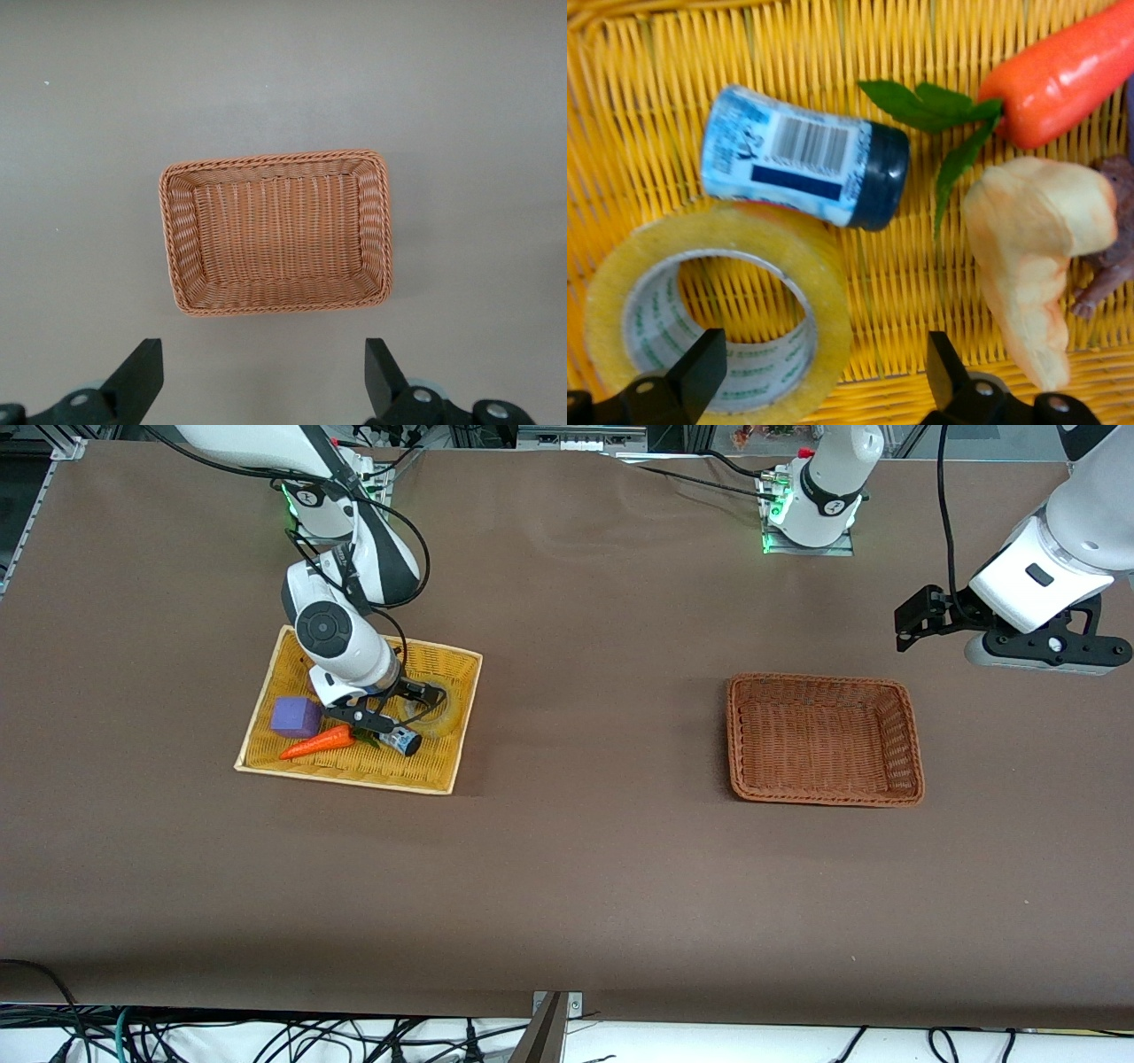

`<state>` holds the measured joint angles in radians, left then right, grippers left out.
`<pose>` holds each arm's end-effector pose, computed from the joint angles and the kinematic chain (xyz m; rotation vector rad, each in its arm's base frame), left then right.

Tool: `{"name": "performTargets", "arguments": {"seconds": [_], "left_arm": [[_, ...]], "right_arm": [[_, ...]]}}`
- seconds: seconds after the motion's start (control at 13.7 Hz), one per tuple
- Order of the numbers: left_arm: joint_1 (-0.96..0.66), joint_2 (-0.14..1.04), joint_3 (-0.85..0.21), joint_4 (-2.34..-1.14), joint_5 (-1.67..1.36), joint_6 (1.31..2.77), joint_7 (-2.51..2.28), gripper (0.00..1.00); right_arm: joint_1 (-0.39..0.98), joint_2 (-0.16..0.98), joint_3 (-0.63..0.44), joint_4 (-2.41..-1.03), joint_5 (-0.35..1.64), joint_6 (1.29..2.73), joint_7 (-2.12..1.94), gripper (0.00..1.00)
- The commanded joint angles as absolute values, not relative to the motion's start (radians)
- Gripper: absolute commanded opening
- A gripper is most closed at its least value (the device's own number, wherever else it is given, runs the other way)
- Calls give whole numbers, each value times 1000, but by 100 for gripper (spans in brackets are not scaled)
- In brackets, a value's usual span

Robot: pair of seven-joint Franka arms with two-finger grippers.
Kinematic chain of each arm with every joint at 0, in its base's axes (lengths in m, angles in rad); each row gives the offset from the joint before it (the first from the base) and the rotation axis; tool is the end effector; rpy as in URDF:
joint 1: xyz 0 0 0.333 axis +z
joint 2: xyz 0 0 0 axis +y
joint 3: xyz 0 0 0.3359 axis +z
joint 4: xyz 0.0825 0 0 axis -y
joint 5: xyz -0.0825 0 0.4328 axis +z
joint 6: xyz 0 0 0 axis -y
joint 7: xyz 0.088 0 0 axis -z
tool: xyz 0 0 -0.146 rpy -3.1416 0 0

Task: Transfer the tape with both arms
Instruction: 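Grasp the tape roll with the right gripper and lift it out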

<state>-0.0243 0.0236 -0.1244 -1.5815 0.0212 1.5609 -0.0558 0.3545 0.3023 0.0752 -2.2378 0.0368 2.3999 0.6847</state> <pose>0.6011 -0.0861 0.5849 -3.1149 0.1452 0.0654 0.5065 0.2356 0.1626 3.0669 -0.4411 -0.2213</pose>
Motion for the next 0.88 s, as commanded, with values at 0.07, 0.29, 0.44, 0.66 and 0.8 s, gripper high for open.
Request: {"name": "performTargets", "arguments": {"seconds": [0.07,0.29,0.44,0.66,0.8], "left_arm": [[-26,38,-124,-1552,11,1552,-58,100],[-28,38,-124,-1552,12,1551,-58,100],[-26,38,-124,-1552,12,1552,-58,100],[-26,38,-124,-1552,12,1551,-58,100],[-28,38,-124,-1552,11,1552,-60,100]], "right_arm": [[347,288,87,-2304,34,2490,693,100],[347,321,87,-2299,26,2523,660,57],[339,322,84,-2292,26,2520,588,4],[337,319,83,-2273,28,2516,583,0],[336,319,80,-2247,28,2496,583,0]]}}
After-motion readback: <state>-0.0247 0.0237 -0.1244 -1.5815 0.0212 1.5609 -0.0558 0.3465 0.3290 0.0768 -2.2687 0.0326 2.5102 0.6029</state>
